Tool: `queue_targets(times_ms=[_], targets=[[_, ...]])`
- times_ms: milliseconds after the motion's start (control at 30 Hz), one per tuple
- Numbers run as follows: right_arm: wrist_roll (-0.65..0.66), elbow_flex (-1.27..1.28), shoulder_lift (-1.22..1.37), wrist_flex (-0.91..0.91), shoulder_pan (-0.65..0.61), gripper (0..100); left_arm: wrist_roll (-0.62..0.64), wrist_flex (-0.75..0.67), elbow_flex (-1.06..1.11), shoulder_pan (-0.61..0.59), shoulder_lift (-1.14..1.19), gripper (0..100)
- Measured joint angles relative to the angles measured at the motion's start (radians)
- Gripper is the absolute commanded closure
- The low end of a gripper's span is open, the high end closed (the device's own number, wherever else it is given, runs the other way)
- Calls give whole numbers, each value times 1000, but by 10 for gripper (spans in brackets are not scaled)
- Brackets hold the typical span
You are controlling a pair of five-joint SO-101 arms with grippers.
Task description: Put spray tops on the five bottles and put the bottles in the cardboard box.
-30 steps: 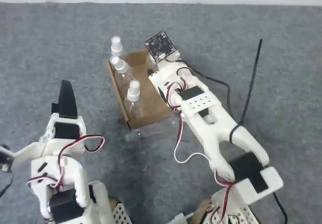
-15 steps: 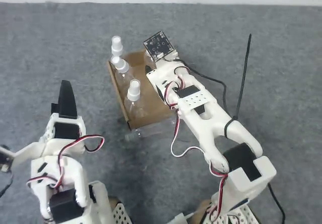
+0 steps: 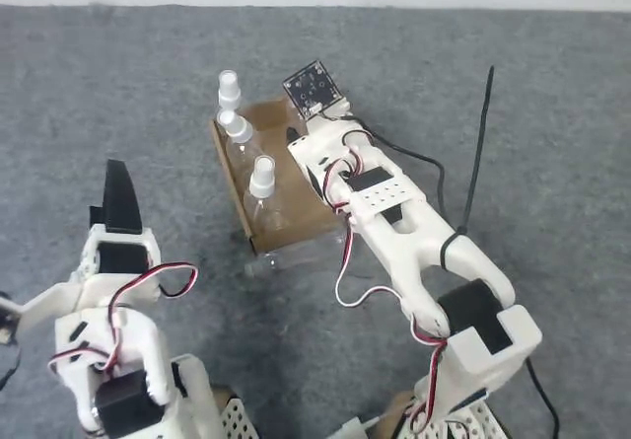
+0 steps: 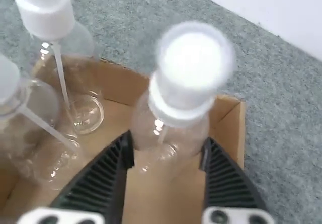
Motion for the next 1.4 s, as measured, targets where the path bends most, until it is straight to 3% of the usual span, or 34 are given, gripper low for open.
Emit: queue_targets(times_ms=[367,900,1400], targets=[[5,26,21,63,2,731,0,0,0,0,0,750],[3,258,-324,101,6,734,0,0,0,-3,0,750],[37,262,-574,413,9,735,0,0,0,-3,0,750]])
